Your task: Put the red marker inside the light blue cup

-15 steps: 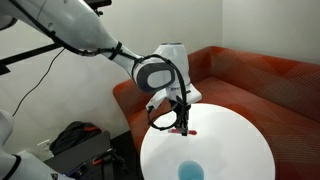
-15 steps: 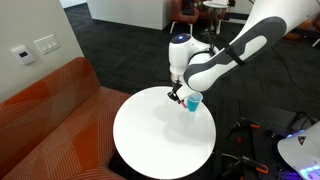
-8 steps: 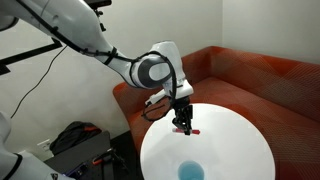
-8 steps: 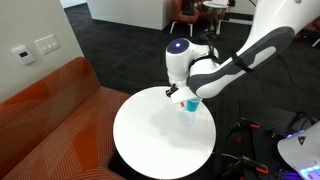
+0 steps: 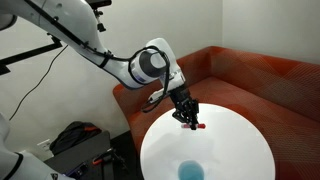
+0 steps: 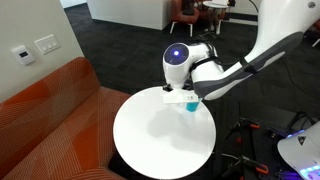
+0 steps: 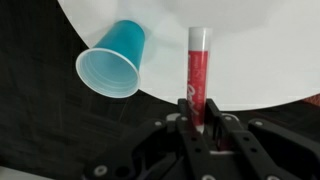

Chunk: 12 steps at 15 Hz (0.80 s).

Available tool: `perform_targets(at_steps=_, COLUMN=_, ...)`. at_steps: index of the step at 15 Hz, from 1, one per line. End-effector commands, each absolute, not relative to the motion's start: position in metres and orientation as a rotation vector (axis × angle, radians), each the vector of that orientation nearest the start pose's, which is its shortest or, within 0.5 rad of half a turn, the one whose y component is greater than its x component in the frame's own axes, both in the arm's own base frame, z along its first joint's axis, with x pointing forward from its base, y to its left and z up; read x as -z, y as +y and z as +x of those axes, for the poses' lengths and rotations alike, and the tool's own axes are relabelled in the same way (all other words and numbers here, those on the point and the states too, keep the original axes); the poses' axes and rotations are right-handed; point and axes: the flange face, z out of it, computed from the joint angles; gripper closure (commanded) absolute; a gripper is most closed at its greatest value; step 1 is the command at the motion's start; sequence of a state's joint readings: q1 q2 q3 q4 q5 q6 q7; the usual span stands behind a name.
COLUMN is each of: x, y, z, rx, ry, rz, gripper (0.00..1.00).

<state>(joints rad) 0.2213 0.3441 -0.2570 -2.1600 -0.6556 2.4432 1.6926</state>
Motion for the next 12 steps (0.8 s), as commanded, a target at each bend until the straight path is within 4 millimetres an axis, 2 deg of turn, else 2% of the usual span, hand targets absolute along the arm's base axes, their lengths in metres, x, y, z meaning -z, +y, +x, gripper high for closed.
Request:
perform_targets(at_steps=1, x=-0.258, y=-0.017, z=0.566, rx=0.743, ry=2.145, rz=-2.763, gripper=0.95)
perform_targets(at_steps=3, x=-0.264, y=-0.018, z=0.568, rx=0.848, ry=2.246, rz=-2.697, gripper=0.95)
perform_targets(at_steps=4, x=-0.25, y=-0.02, z=0.567, rx=0.75, ry=2.159, rz=-2.758, gripper=0.8)
perform_targets(at_steps=9, x=-0.255, y=-0.019, z=0.57, rx=0.807, ry=2.213, rz=-2.717, gripper=0.8)
perform_targets(at_steps=10, x=-0.255, y=-0.019, z=0.57, rx=0.807, ry=2.214, rz=-2.717, gripper=0.95)
perform_targets(at_steps=12, x=-0.256, y=-0.028, z=0.566, rx=0.848, ry=2.2, rz=-2.71, gripper=0.95)
